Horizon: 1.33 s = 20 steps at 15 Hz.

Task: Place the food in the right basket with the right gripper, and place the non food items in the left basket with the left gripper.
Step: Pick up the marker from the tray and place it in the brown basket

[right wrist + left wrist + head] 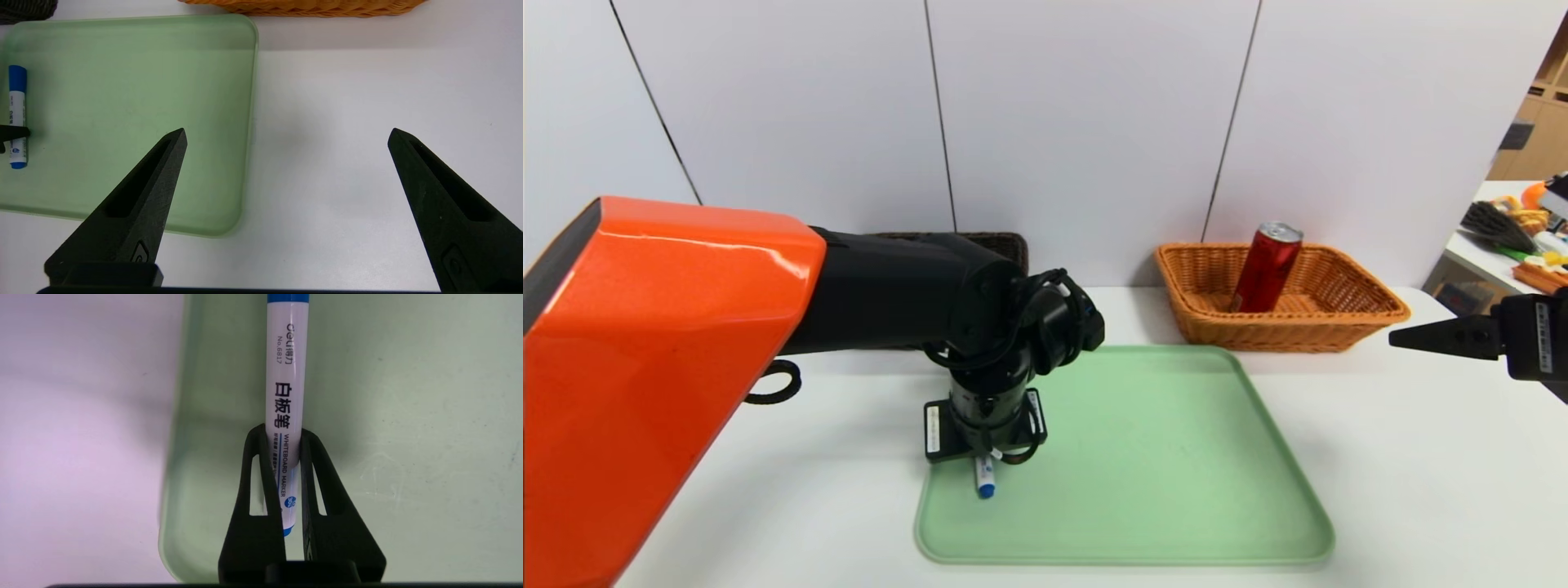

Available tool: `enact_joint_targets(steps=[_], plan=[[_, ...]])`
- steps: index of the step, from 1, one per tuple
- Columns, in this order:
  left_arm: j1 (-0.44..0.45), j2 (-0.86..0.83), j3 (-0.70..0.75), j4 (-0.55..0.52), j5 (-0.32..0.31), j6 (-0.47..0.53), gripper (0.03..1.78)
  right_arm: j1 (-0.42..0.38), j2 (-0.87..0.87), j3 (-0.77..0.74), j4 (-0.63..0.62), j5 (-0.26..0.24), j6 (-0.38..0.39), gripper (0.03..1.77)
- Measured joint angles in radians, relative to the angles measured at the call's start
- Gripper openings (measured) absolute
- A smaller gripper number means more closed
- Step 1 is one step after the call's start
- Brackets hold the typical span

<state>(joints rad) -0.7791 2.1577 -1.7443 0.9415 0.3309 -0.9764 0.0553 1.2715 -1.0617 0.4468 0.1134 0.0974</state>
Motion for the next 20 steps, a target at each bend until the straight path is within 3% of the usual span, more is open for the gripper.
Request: enact_joint_targets(steps=[4,8,14,20], plan=[[-0.046,-0.034,-0.017,-0.004,0.013,0.006,0.17,0.0,0.002,-0.003,0.002,-0.001,0.001,1.7],[-0.116,-0.081,-0.06,0.004,-0.045,-0.006,0.17,-0.001,0.007,-0.003,0.002,-0.006,0.001,1.7],[-0.234,-0.114,-0.139,0.038,-0.034,-0.019,0.17,-0.007,0.007,0.014,0.01,-0.014,0.003,1.7],[-0.226,-0.185,-0.241,0.003,0.153,-0.009,0.17,-0.015,-0.004,0.023,0.014,-0.015,0.002,1.7]])
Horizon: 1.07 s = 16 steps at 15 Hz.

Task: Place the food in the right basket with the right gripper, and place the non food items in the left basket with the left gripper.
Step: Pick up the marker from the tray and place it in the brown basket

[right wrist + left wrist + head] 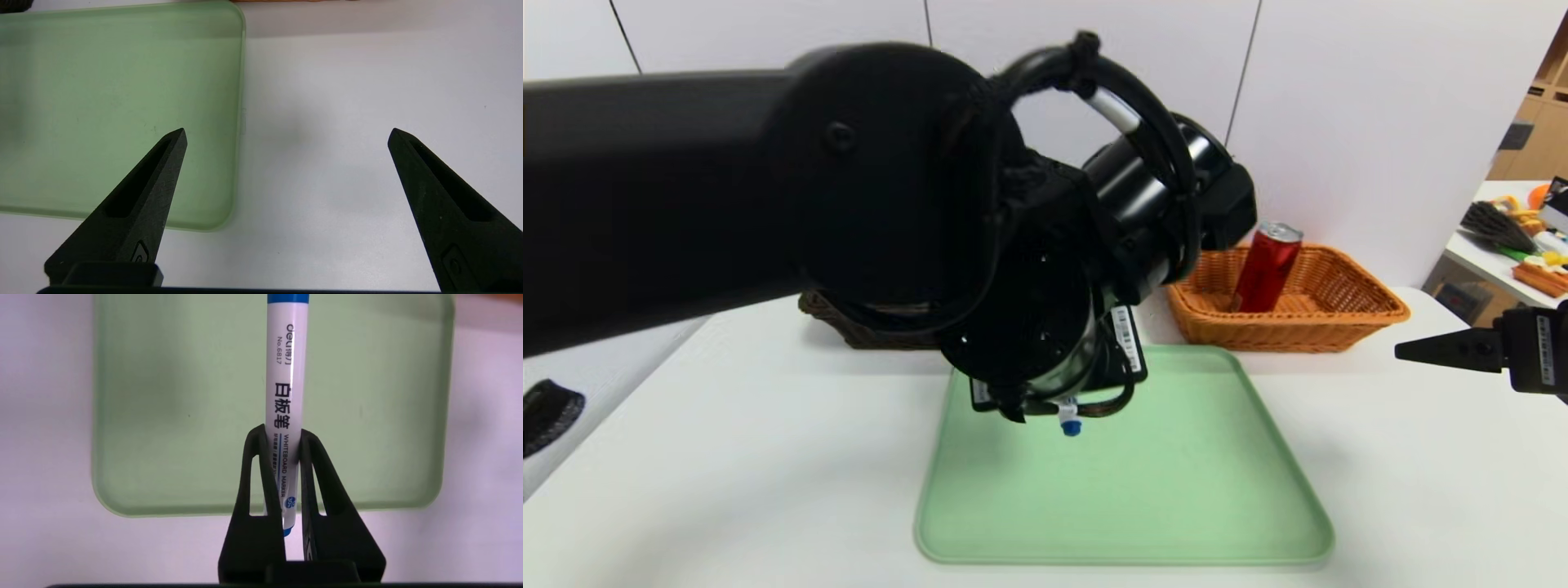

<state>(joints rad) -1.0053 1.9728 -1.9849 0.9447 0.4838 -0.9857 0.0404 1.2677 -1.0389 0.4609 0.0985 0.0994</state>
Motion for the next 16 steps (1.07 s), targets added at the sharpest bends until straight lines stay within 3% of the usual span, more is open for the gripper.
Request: enact_joint_targets(steps=[2,4,9,16], plan=[[0.034,-0.025,-0.001,-0.006,0.067,0.028,0.17,-0.001,-0.002,0.006,0.0,0.001,0.0,1.7],[0.08,-0.042,-0.001,-0.033,0.092,0.076,0.17,-0.001,-0.004,0.014,-0.001,0.002,0.001,1.7],[0.24,-0.053,-0.001,-0.174,0.095,0.238,0.17,-0.005,-0.01,0.019,-0.001,0.006,0.001,1.7],[0.369,0.031,-0.001,-0.27,0.095,0.274,0.17,-0.007,-0.014,0.019,-0.002,0.01,0.001,1.7]])
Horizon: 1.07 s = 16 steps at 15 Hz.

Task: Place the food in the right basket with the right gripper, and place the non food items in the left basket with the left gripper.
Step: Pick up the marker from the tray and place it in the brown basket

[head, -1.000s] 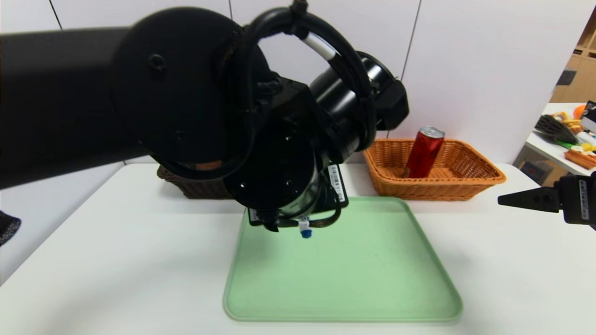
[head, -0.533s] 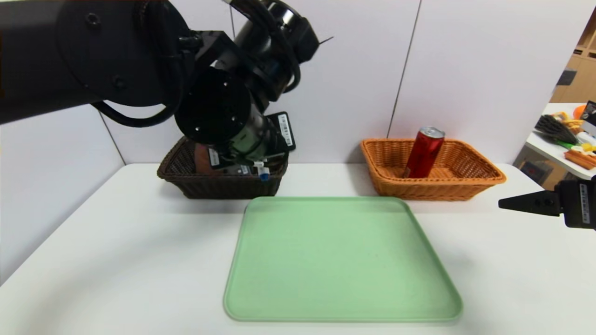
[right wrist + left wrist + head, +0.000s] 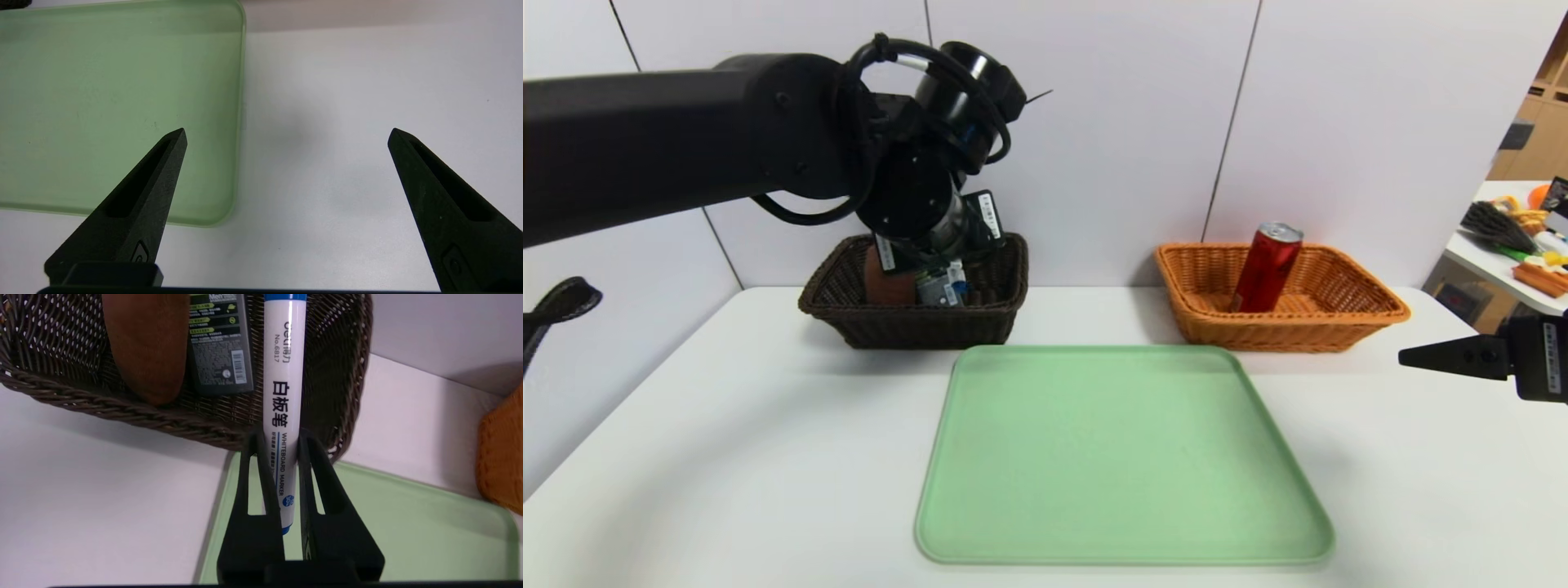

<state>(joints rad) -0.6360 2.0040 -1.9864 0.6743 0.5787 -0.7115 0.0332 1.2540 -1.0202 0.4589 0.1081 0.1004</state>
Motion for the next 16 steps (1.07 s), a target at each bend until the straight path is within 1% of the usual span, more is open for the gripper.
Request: enact_joint_targets(steps=[6,11,16], plan=[[0.08,0.119,0.0,-0.107,-0.001,0.008,0.17,-0.014,-0.001,0.008,-0.003,0.003,-0.001,1.7],[0.098,0.17,0.0,-0.19,-0.001,0.017,0.17,-0.015,0.002,0.014,-0.003,0.003,-0.001,1.7],[0.105,0.188,0.0,-0.235,0.0,0.023,0.17,-0.014,0.006,0.014,-0.006,0.003,-0.001,1.7]])
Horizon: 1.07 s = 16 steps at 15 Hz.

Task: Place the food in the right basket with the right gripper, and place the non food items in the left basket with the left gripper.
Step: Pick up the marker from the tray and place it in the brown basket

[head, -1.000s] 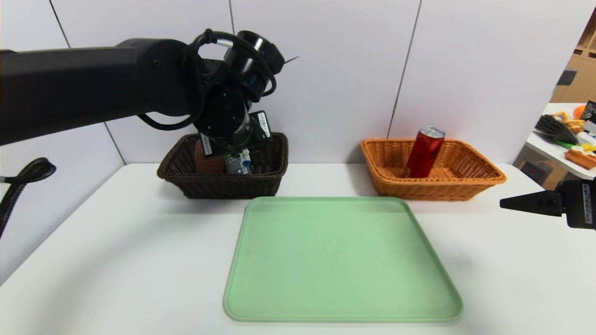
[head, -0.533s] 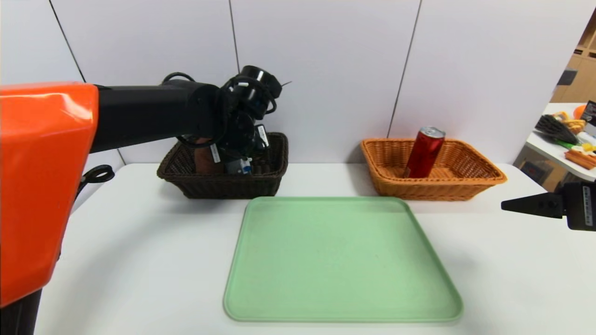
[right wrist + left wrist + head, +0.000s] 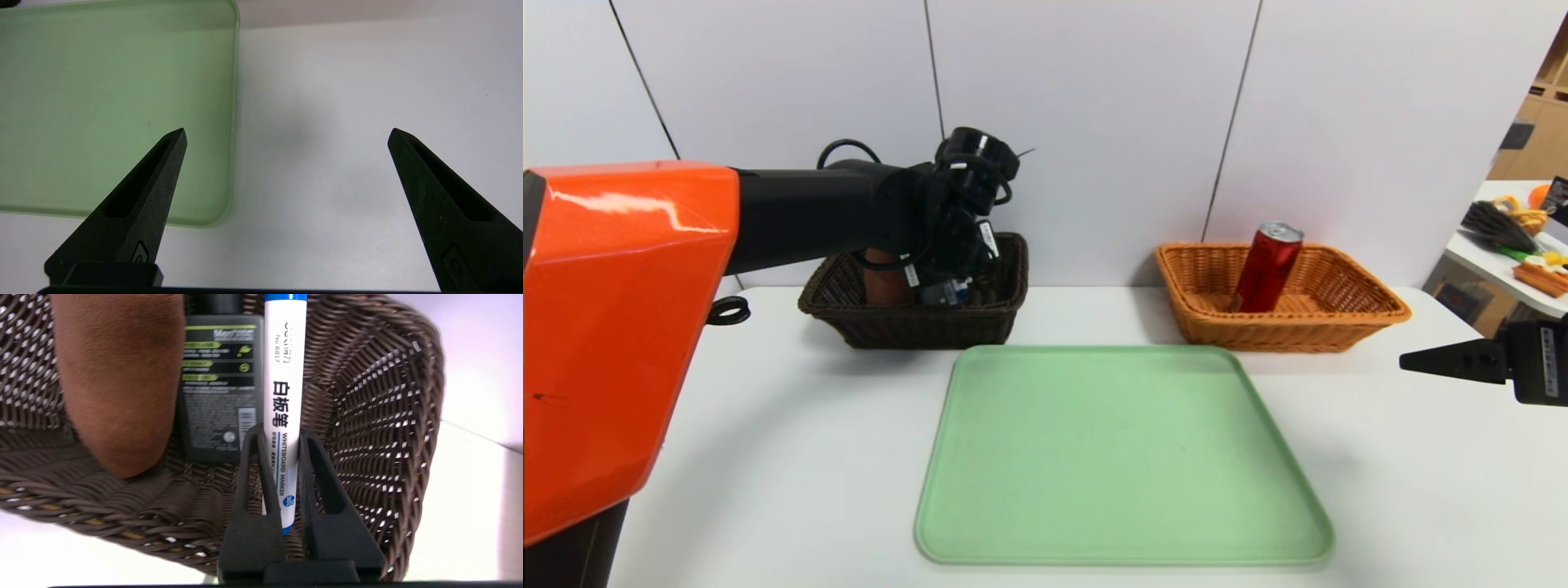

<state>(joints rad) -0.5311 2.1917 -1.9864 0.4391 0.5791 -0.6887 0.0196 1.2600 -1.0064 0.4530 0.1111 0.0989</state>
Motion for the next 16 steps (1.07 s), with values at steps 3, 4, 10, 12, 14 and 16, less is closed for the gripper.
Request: enact_joint_targets(steps=[3,4,10,12,14,16], plan=[[-0.001,0.01,0.0,-0.01,0.004,0.009,0.17,0.0,0.002,0.0,-0.001,0.0,0.0,1.7],[-0.001,0.013,0.0,-0.014,0.005,0.014,0.17,0.0,0.002,0.0,0.0,0.0,0.0,1.7],[-0.001,0.028,0.0,-0.036,0.016,0.035,0.33,-0.001,0.002,0.003,-0.004,0.0,0.0,1.7],[-0.001,0.03,0.0,-0.037,0.018,0.036,0.64,-0.001,0.002,0.001,-0.003,0.0,0.0,1.7],[-0.002,0.032,0.0,-0.039,0.025,0.036,0.88,-0.001,0.002,0.0,-0.004,0.0,0.0,1.7],[-0.002,0.034,0.0,-0.045,0.037,0.036,1.07,-0.001,0.002,-0.001,-0.004,0.0,-0.001,1.7]])
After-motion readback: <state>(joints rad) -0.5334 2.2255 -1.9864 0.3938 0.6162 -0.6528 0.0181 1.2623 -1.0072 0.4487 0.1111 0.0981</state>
